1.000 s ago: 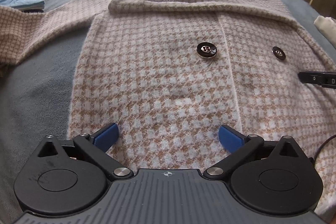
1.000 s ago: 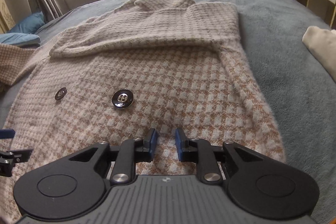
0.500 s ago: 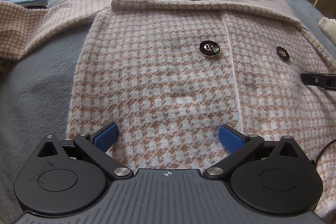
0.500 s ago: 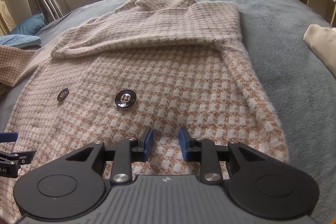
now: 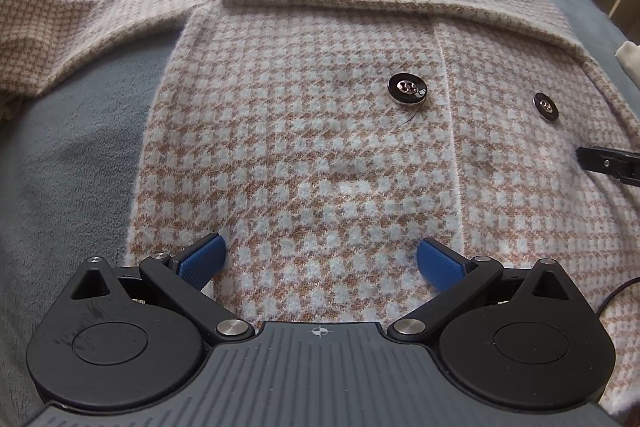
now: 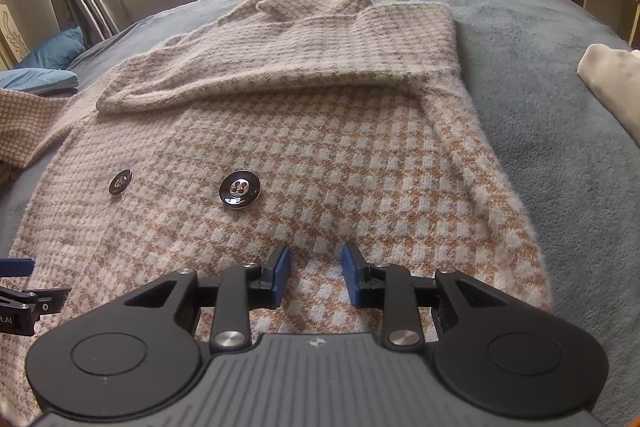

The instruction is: Fold clothes

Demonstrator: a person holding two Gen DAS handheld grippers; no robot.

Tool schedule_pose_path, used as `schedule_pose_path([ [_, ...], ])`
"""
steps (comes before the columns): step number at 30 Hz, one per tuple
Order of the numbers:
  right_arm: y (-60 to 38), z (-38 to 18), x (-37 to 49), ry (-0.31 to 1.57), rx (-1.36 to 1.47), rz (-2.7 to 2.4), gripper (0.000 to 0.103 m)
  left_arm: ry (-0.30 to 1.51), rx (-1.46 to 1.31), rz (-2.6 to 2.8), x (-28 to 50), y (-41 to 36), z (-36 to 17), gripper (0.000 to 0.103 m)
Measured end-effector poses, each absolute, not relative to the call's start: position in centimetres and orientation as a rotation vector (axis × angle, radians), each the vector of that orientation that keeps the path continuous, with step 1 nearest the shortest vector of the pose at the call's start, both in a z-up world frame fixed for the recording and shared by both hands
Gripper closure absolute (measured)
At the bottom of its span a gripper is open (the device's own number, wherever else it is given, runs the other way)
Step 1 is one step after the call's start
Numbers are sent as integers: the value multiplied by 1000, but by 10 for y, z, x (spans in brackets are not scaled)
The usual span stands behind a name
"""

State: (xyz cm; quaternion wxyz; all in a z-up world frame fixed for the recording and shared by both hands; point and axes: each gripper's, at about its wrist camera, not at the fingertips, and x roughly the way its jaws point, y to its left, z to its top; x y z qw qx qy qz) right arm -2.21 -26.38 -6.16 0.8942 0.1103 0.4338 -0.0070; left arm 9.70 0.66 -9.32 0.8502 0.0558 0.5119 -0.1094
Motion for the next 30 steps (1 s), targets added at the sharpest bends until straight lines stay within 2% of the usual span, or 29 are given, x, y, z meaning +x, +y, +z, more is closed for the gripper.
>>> schedule_pose_path([
  [8, -264, -59, -19, 915, 237, -10, 67, 1094, 115, -216, 99, 5, -93, 0],
  [16, -259, -30, -3, 859, 179, -14, 66, 1105, 115, -210, 100, 4, -92, 0],
  [30, -263, -28, 44, 849, 128, -10, 66, 1109, 119, -213, 102, 4, -93, 0],
])
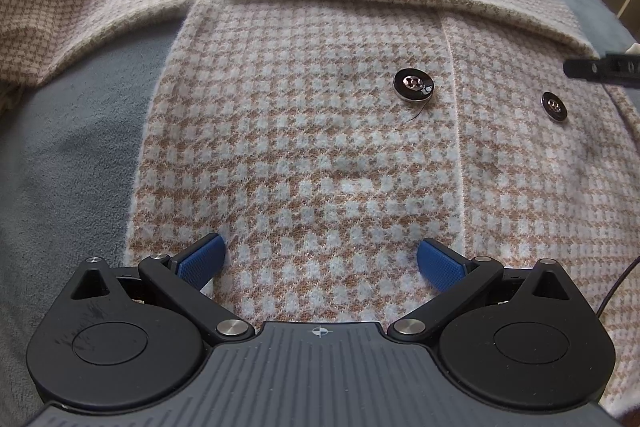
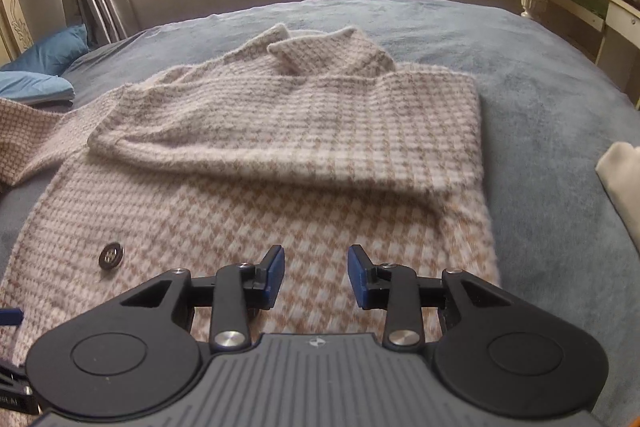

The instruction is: Fold clothes

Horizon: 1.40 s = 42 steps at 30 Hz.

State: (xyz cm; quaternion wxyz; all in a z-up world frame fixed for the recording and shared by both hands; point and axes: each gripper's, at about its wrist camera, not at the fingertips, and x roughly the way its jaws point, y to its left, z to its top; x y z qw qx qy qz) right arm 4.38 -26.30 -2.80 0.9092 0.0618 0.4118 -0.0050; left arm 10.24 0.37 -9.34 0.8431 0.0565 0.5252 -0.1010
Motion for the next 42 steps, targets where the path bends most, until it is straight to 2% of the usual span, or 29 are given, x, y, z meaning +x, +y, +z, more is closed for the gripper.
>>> schedule_pose_path([
  [6, -270, -21, 66, 824, 126, -4, 66, 1064, 143, -241, 98, 4, -90, 0],
  [10, -272, -16, 80, 805, 102, 1, 66, 962, 103, -279, 96, 14, -72, 0],
  [17, -280, -17, 115, 797, 79, -2, 66, 784, -33, -202, 145, 34, -40, 0],
  [27, -230, -28, 184, 789, 19, 107, 66, 620, -228, 239, 182, 141, -26, 0],
  [32, -213, -59, 203, 827, -50, 112, 62, 496, -204, 487, 188, 203, -11, 2],
  [38, -219, -58, 204, 837, -13, 118, 62, 341, -119, 638, 199, 248, 8, 4],
  [42, -216, -57, 206, 848, -21, 107, 62, 327, -86, 693, 213, 263, 9, 9],
])
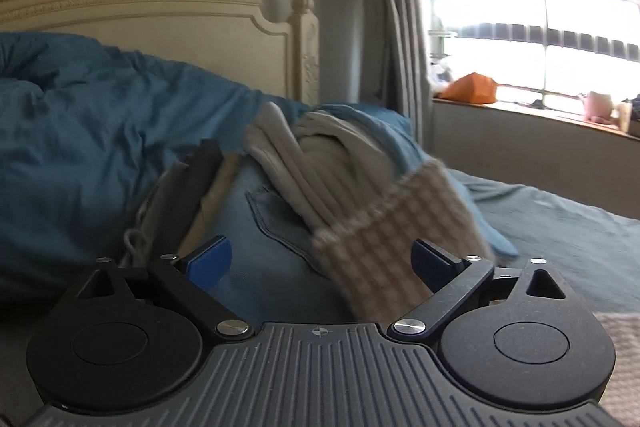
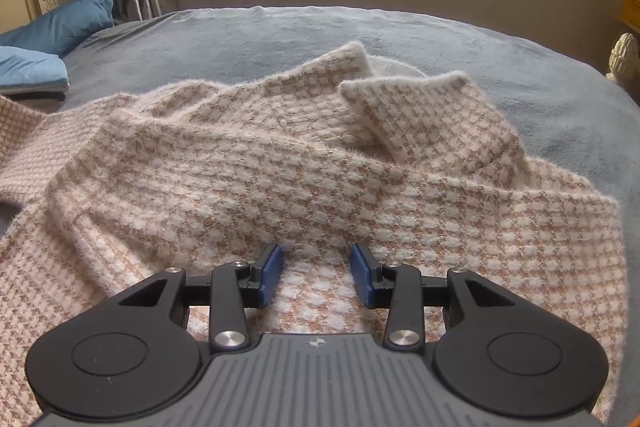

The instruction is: Fold clothes

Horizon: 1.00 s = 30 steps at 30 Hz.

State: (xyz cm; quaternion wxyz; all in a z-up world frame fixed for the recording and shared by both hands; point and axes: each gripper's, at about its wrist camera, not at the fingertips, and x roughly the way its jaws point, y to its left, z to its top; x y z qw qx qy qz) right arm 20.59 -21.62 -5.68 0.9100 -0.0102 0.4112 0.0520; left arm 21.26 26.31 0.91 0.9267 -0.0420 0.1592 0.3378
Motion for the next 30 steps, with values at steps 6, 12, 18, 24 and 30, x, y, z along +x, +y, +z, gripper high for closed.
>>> schedule_pose_path([
  [6, -214, -57, 207, 850, -28, 98, 62, 365, -105, 680, 222, 279, 2, 22],
  [12, -214, -58, 205, 843, -25, 96, 62, 340, -113, 684, 211, 283, 3, 12],
  [18, -214, -58, 203, 836, -23, 95, 62, 319, -175, 563, 217, 299, 0, 3],
  [24, -214, -59, 202, 832, -16, 88, 62, 325, -207, 535, 225, 297, 1, 41],
  [30, -213, -59, 201, 830, -18, 82, 62, 313, -188, 532, 226, 286, -1, 71],
])
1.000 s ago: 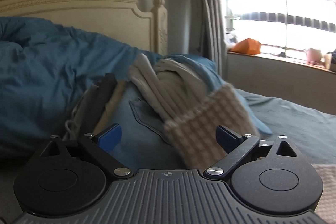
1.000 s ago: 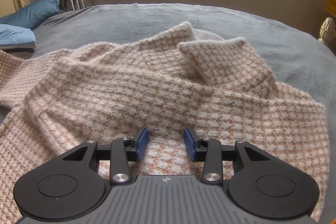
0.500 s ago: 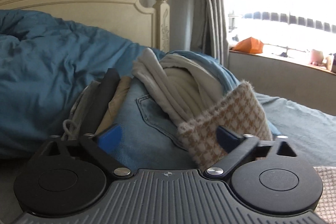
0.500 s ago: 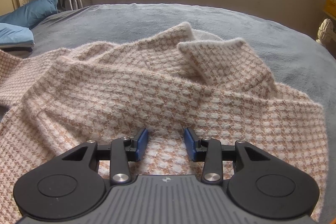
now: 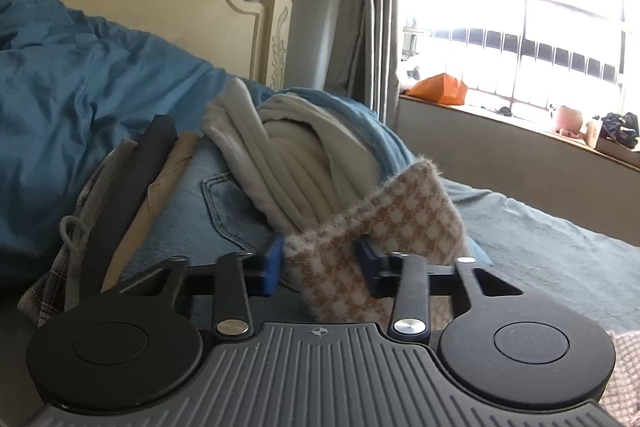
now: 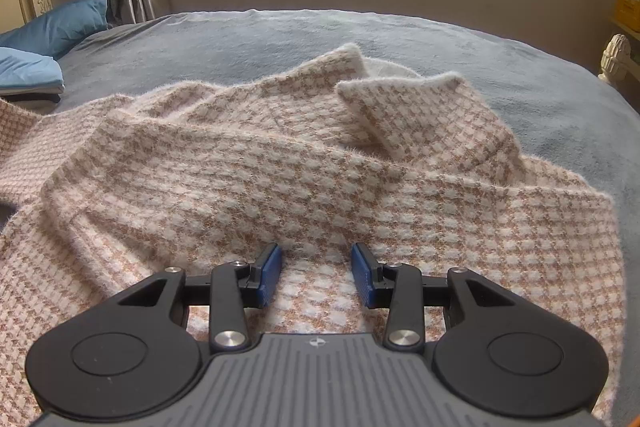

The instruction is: Fold clothes

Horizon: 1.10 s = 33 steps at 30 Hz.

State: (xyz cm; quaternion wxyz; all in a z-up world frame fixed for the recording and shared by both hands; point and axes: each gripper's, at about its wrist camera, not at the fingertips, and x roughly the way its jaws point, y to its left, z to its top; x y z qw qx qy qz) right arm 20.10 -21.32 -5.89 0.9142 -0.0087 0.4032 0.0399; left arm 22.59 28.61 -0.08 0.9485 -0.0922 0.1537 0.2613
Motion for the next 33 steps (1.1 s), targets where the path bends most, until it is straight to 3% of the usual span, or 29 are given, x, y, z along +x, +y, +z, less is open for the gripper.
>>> schedule_pose_path([
  [4, -213, -59, 201, 830, -18, 80, 62, 290, -169, 508, 221, 276, 3, 87],
  [12, -213, -59, 200, 826, -20, 74, 62, 281, -126, 229, 199, 206, 17, 95],
  [21, -211, -58, 201, 832, -28, 66, 62, 330, -47, -139, 169, 84, -12, 97],
  [26, -210, -53, 206, 859, -42, 75, 61, 359, -13, -103, 160, 84, -25, 94],
  [29, -201, -34, 210, 880, -71, 86, 61, 352, -23, 16, 163, 127, -15, 81],
  [32, -187, -12, 214, 889, -99, 114, 61, 319, -63, 177, 160, 179, -6, 59],
  [33, -173, 3, 215, 869, -107, 156, 61, 303, -73, 231, 158, 196, -3, 47],
])
